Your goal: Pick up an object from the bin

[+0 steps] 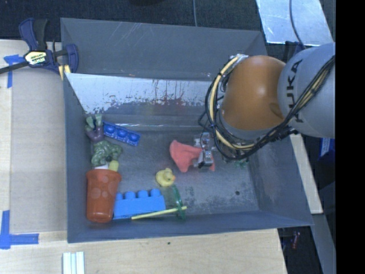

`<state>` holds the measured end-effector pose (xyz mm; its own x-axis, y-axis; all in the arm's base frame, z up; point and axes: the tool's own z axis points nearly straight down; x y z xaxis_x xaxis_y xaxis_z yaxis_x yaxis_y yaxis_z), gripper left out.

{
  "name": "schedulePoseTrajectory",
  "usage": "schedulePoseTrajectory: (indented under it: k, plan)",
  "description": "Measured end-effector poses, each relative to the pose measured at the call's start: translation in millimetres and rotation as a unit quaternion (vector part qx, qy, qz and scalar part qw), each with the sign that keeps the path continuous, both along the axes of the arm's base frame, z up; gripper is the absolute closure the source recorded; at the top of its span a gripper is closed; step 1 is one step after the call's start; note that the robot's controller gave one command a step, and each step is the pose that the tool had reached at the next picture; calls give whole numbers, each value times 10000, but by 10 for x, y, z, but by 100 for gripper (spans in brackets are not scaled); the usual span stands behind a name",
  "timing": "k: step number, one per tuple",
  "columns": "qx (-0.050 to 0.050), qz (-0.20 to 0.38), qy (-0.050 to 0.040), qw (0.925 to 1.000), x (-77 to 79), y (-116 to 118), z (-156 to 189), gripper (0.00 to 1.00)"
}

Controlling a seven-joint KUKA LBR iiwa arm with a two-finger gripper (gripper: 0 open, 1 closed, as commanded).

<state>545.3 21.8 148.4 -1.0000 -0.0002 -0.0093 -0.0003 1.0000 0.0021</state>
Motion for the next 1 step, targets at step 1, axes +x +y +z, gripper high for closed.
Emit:
schedulePoseTrajectory:
  k: [1]
  plan:
    - [-3,213,2,9998,-17,0,906,100]
